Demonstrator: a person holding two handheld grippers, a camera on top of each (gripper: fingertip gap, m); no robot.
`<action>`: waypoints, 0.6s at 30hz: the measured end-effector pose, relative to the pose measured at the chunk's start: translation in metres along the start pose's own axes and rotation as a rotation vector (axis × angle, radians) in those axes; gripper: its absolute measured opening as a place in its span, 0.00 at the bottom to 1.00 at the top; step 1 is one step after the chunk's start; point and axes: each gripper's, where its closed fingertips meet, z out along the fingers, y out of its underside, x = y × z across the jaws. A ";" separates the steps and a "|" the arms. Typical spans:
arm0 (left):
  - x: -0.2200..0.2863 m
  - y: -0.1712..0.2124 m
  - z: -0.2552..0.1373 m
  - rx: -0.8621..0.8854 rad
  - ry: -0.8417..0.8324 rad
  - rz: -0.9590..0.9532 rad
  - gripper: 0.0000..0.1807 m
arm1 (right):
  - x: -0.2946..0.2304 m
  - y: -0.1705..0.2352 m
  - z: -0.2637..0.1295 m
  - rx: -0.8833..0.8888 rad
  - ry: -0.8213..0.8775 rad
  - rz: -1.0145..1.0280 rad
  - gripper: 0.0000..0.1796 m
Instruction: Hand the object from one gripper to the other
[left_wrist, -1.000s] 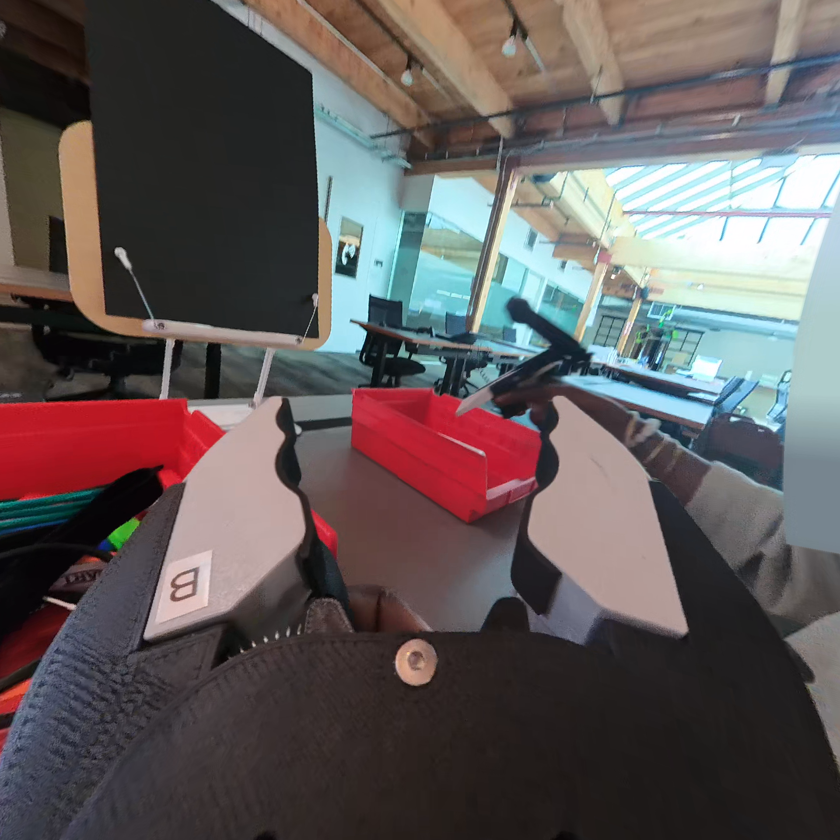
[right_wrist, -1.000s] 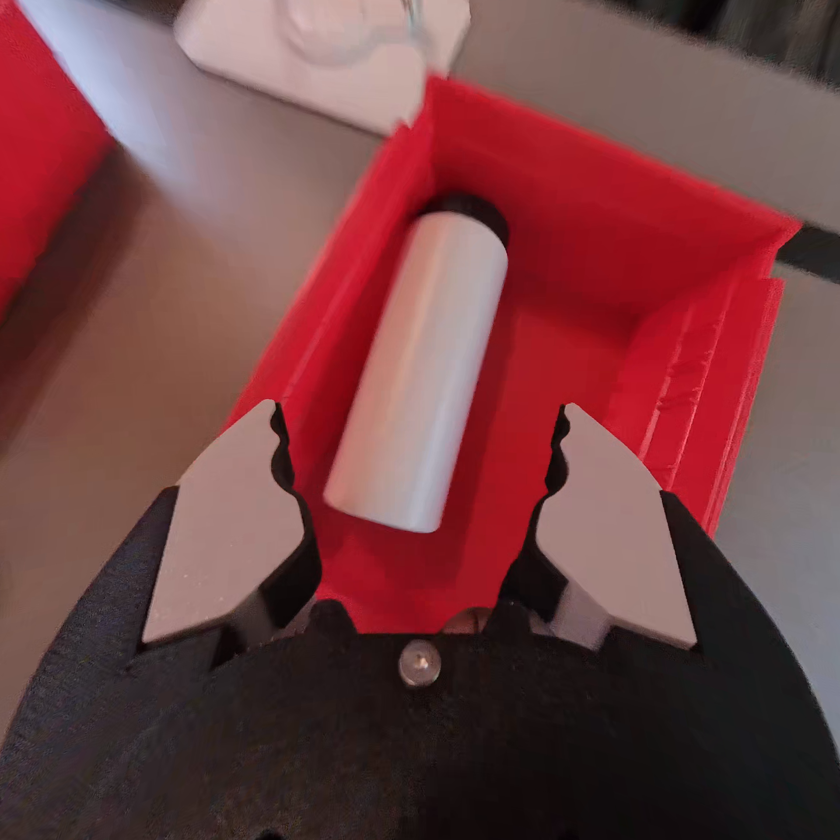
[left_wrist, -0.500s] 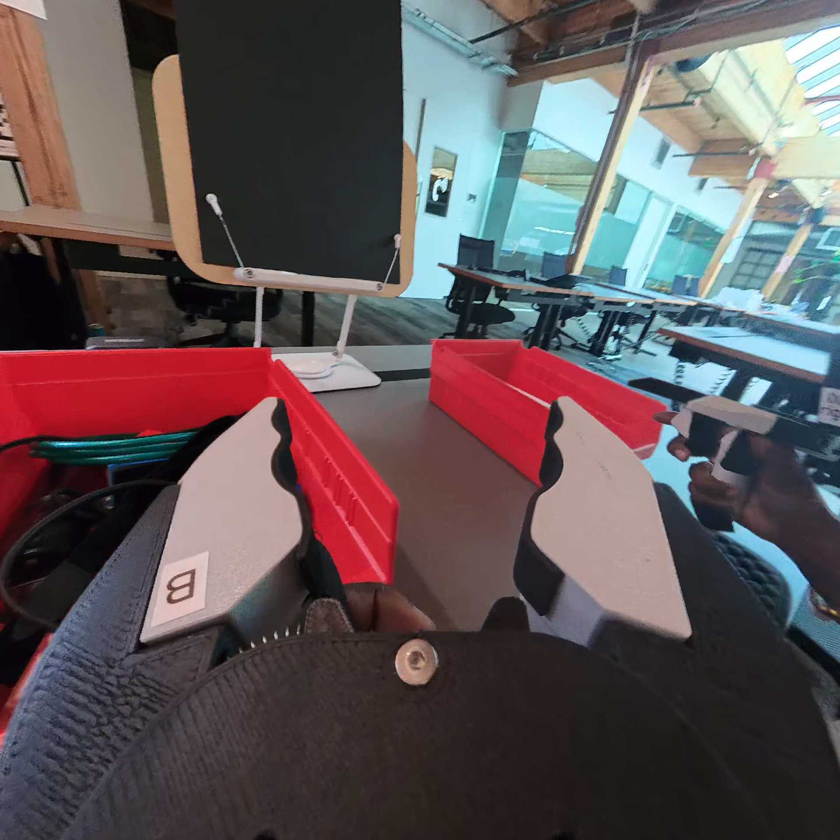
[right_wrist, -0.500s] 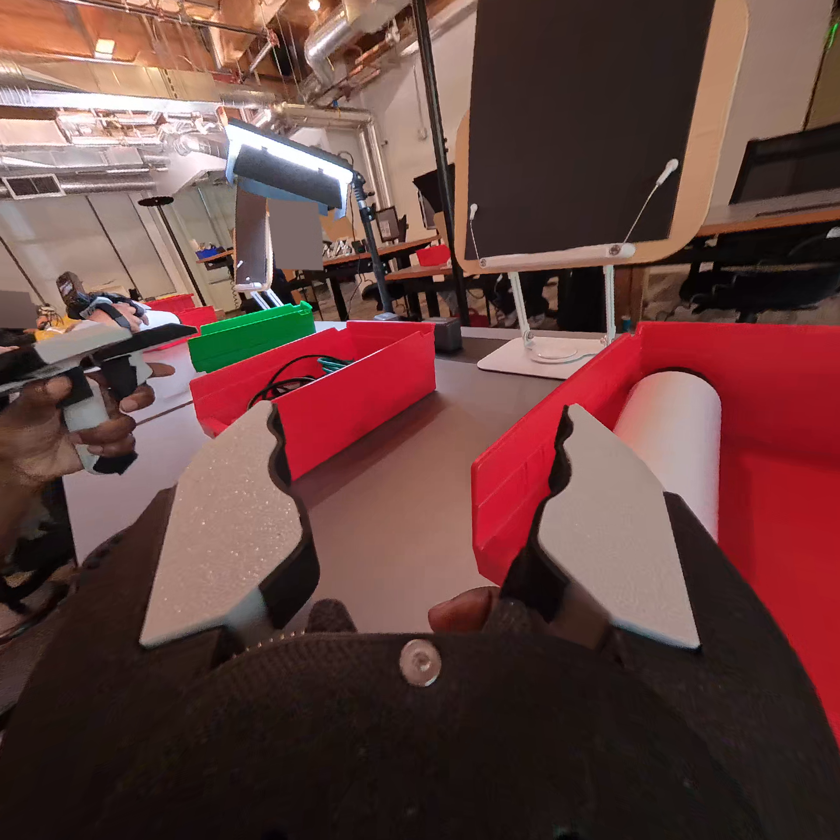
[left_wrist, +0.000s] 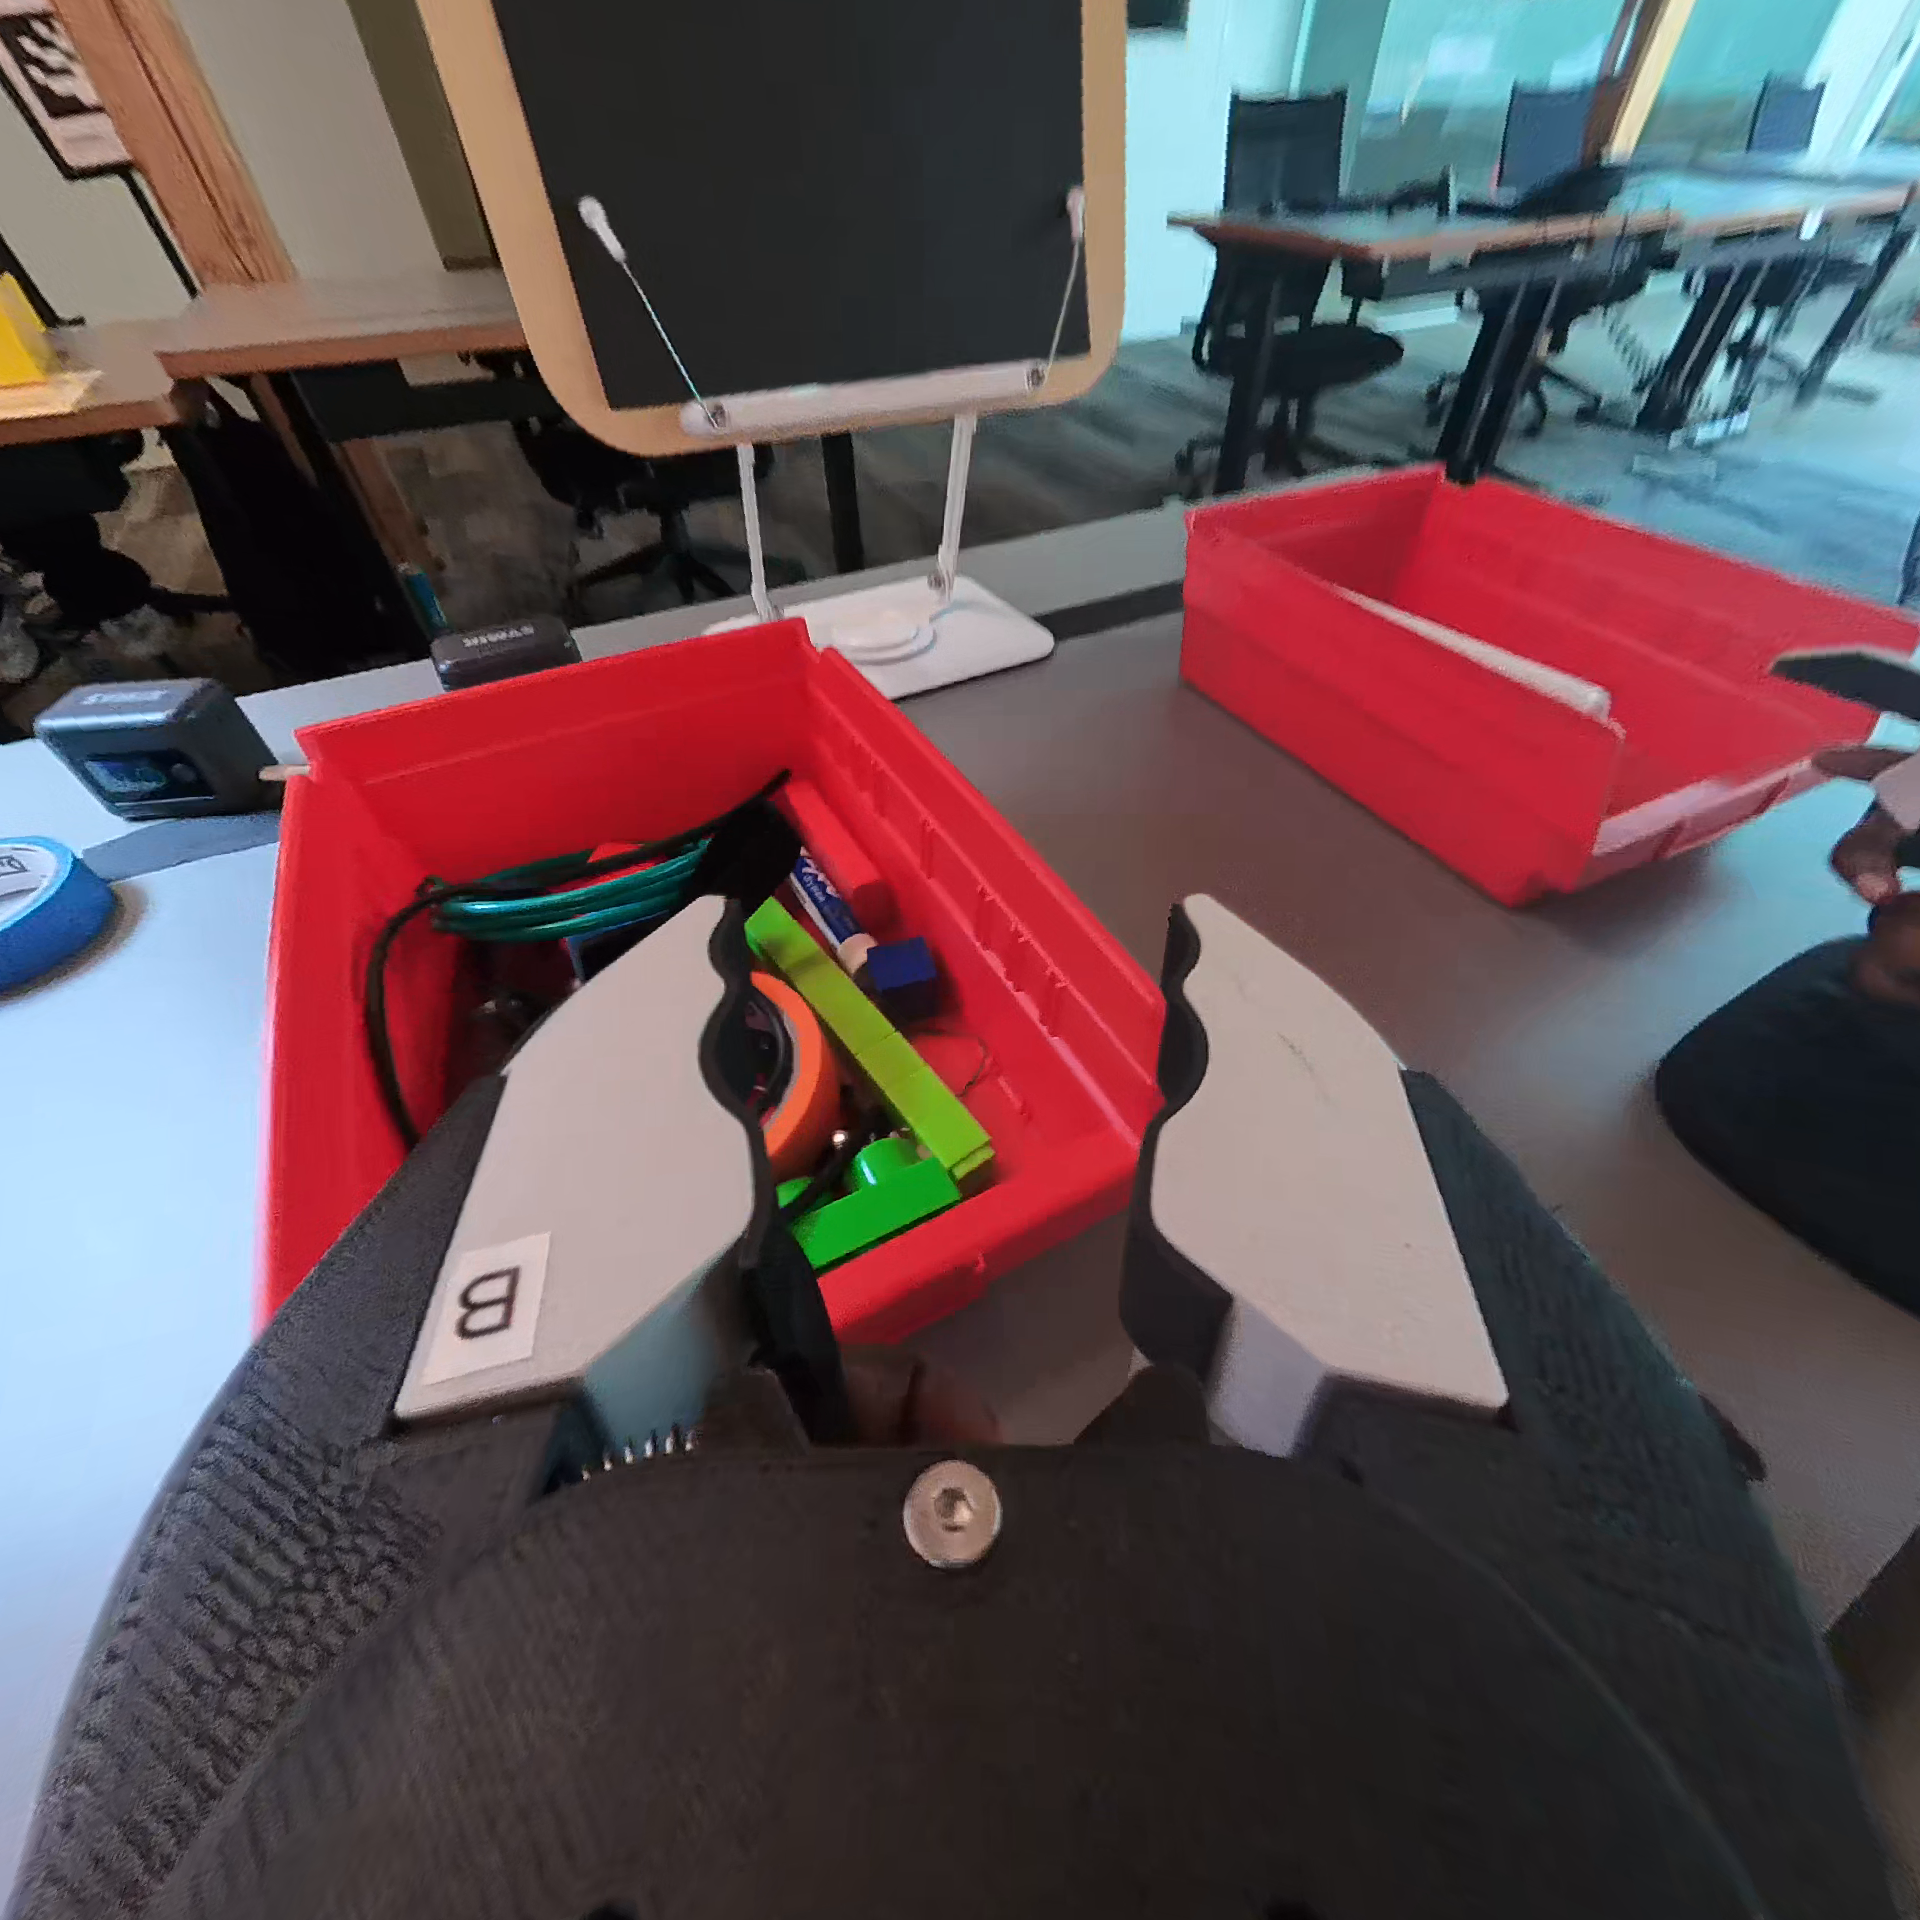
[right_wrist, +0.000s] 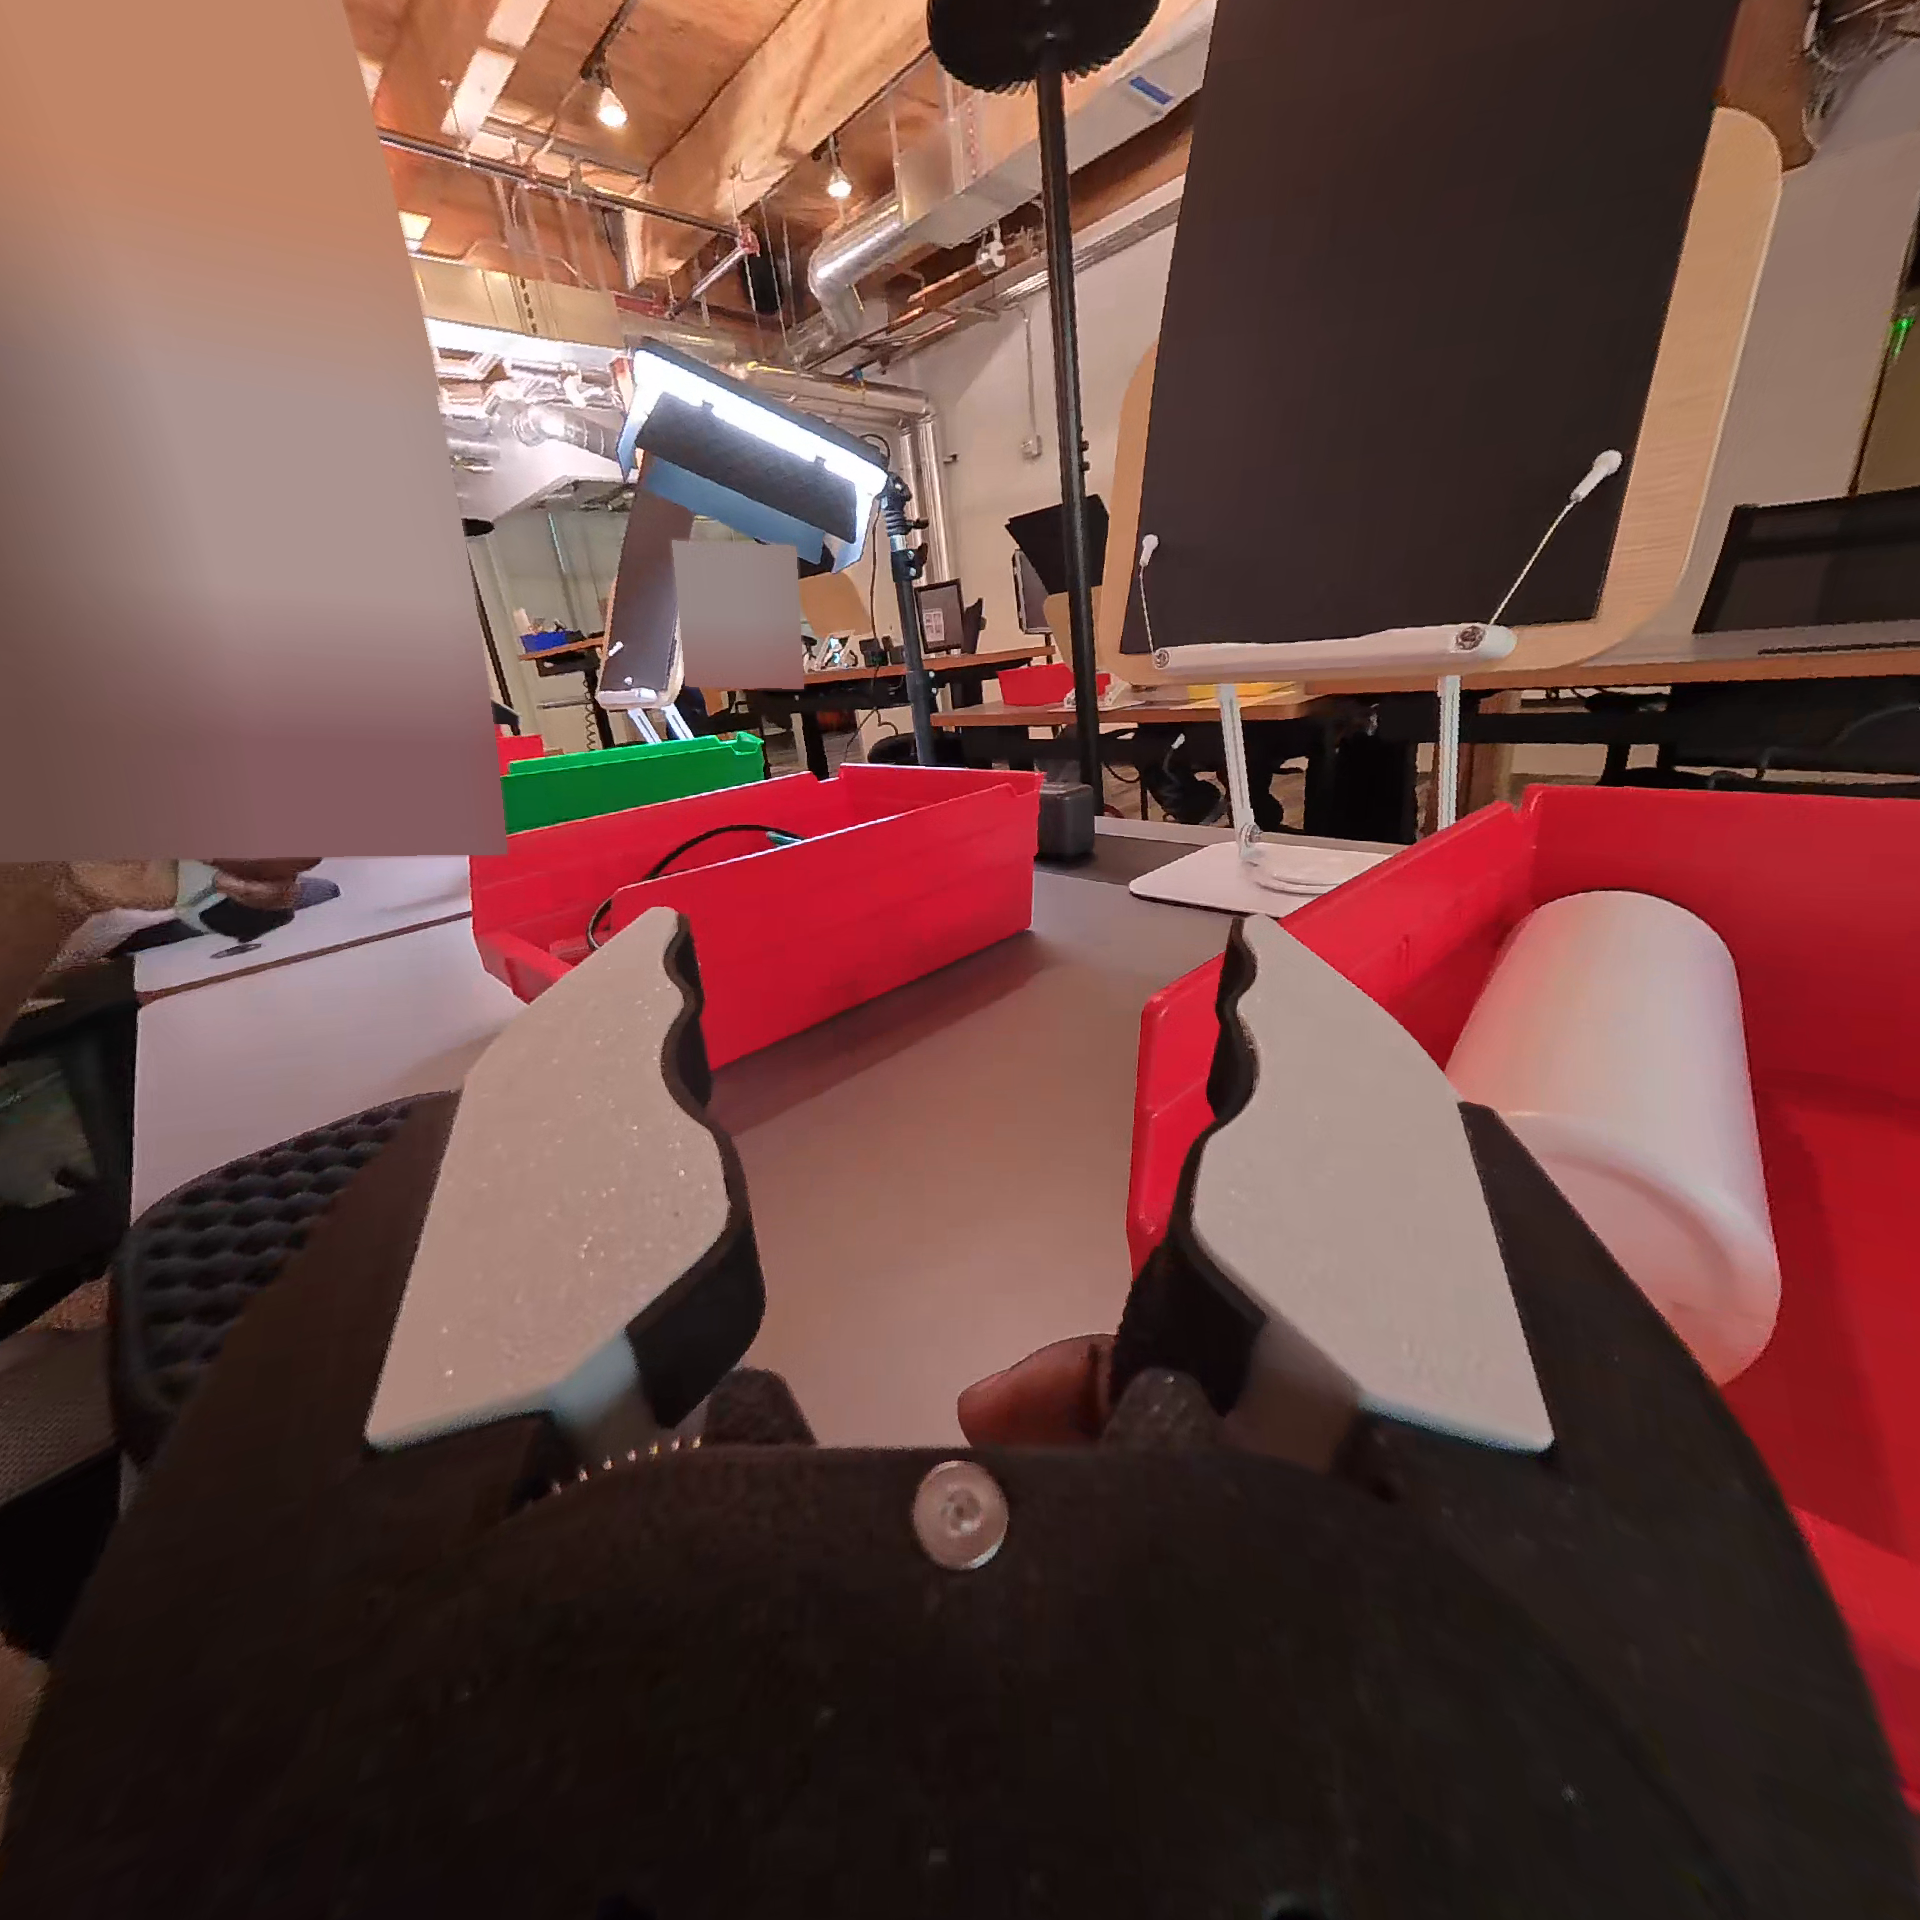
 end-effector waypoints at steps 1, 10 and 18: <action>-0.003 0.000 0.004 -0.041 0.008 0.020 0.42 | 0.000 0.000 0.000 0.002 0.000 0.004 0.53; -0.022 0.019 0.090 -0.440 0.057 0.379 0.41 | 0.002 -0.003 -0.004 0.032 -0.011 0.026 0.51; -0.065 0.063 0.151 -0.671 0.056 0.454 0.32 | 0.001 -0.003 -0.005 0.040 -0.014 0.022 0.49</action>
